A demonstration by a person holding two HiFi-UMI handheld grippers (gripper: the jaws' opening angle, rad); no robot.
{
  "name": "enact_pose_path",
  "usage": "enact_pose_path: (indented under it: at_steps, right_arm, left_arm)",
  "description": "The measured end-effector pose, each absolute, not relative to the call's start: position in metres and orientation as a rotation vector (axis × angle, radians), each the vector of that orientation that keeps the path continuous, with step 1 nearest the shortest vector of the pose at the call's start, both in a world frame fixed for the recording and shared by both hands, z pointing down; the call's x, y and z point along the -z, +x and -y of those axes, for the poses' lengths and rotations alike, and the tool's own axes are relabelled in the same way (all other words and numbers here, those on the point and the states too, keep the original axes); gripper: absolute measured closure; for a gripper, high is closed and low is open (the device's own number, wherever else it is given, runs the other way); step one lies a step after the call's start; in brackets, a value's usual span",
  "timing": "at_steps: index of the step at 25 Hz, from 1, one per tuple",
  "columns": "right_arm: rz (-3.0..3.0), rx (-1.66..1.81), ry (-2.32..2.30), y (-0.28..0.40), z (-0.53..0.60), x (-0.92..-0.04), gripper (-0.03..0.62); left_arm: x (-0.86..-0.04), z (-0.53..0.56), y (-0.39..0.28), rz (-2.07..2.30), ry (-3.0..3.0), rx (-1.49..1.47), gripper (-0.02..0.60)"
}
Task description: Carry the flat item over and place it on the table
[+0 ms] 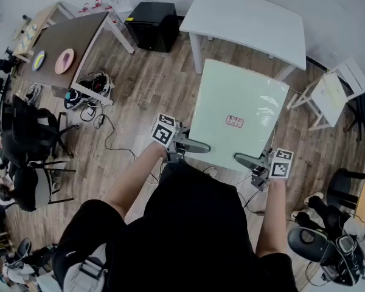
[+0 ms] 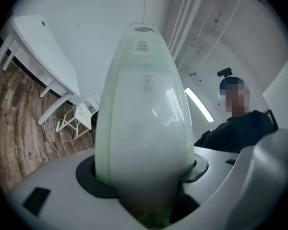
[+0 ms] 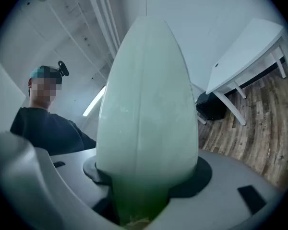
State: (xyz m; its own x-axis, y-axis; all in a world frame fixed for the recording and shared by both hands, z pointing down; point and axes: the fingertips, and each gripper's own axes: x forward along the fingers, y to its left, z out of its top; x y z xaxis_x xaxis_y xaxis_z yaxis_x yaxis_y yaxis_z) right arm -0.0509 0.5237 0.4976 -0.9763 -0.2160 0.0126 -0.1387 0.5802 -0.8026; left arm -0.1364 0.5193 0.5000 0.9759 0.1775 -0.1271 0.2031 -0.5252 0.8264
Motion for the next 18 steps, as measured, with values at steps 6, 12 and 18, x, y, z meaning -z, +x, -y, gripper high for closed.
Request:
enact_pose_path:
  at_steps: [6,12,18]
  right_arm:
    - [-2.695,1.38,-0.277,-0.054,-0.527,-0.501,0.295]
    - [-2.621,1.433,-0.266,-0.052,-0.526,-0.503,0.295]
    - [-2.584,1.453,-0.286,-0.048,-0.527,-0.513,0.295]
  left_arm:
    - [-0.504,-0.523,-0.139,-0.247,2.122,0.037,0.261]
    - [-0.508,-0.524,-0.14,-0.223,2.077,0.04,0.261]
    - [-0.516,-0.525,-0.136,-0.222,2.06,0.028,0.261]
